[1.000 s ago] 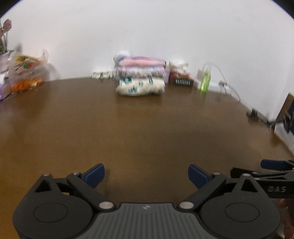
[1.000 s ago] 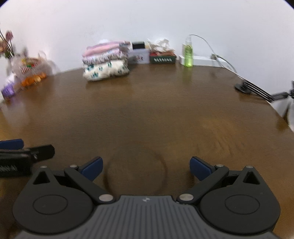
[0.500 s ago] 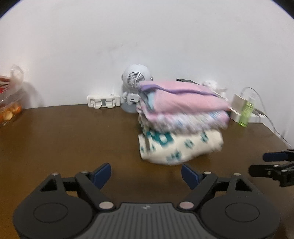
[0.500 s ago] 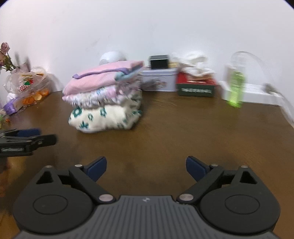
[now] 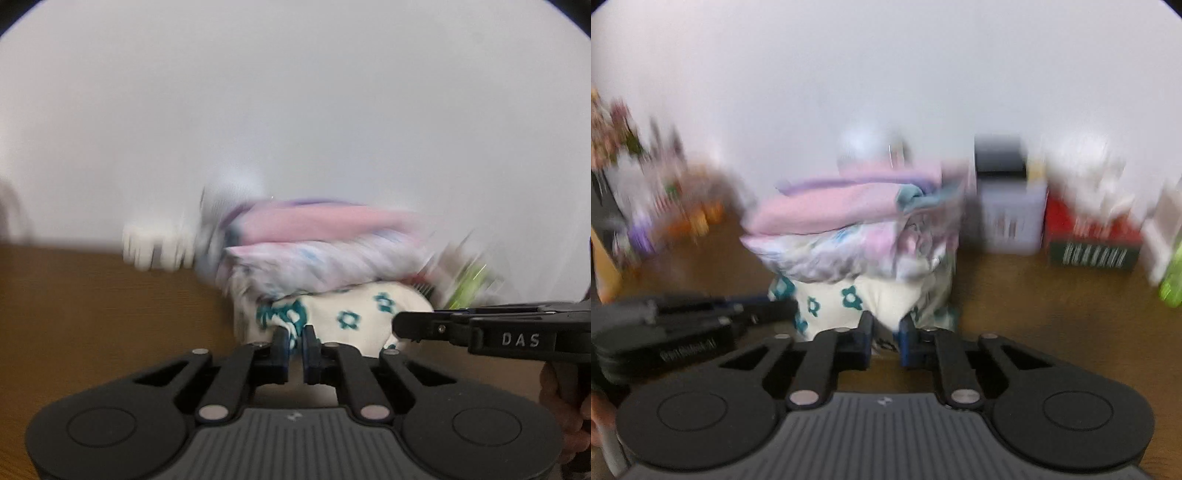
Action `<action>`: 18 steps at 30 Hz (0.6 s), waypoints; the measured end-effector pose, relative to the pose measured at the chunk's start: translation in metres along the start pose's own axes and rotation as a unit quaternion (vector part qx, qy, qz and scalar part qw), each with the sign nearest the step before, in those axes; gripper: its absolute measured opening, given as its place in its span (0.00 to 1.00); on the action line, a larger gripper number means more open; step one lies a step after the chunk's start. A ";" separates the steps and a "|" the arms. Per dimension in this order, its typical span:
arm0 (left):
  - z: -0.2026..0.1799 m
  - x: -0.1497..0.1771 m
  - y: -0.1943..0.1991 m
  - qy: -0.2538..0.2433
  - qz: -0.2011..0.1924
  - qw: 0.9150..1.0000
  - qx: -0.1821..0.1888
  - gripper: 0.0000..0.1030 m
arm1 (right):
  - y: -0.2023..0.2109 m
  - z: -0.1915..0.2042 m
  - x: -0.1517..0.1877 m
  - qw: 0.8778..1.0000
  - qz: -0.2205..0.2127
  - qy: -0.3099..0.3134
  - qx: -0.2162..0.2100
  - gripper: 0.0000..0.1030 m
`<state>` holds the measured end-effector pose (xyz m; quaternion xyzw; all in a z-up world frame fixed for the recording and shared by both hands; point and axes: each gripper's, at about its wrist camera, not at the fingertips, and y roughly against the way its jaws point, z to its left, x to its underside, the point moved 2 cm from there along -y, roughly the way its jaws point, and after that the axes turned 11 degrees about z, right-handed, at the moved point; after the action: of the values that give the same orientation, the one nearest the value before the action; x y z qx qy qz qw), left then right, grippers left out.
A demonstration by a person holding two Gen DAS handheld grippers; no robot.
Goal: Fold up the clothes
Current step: 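Reach both grippers to the clothes stack and grasp the cream flowered shirt, then lift the cream flowered shirt with both grippers and shake it open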
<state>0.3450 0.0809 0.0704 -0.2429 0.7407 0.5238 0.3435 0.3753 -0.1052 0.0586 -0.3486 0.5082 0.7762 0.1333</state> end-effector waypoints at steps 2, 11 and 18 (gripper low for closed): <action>-0.013 -0.020 0.050 -0.005 -0.038 0.999 0.016 0.04 | 0.050 0.014 -0.014 0.999 -0.036 0.007 -0.031 0.09; -0.097 -0.030 0.254 -0.063 -0.167 0.980 0.091 0.00 | 0.266 0.084 -0.017 0.980 -0.131 0.051 -0.140 0.07; -0.148 0.071 0.273 -0.166 -0.111 0.978 0.054 0.19 | 0.305 0.104 0.093 0.993 -0.105 0.015 -0.050 0.06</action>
<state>0.0651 0.0323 0.2142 -0.2146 0.6685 0.4748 0.5307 0.0948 -0.1639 0.2332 -0.4180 0.4316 0.7769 0.1883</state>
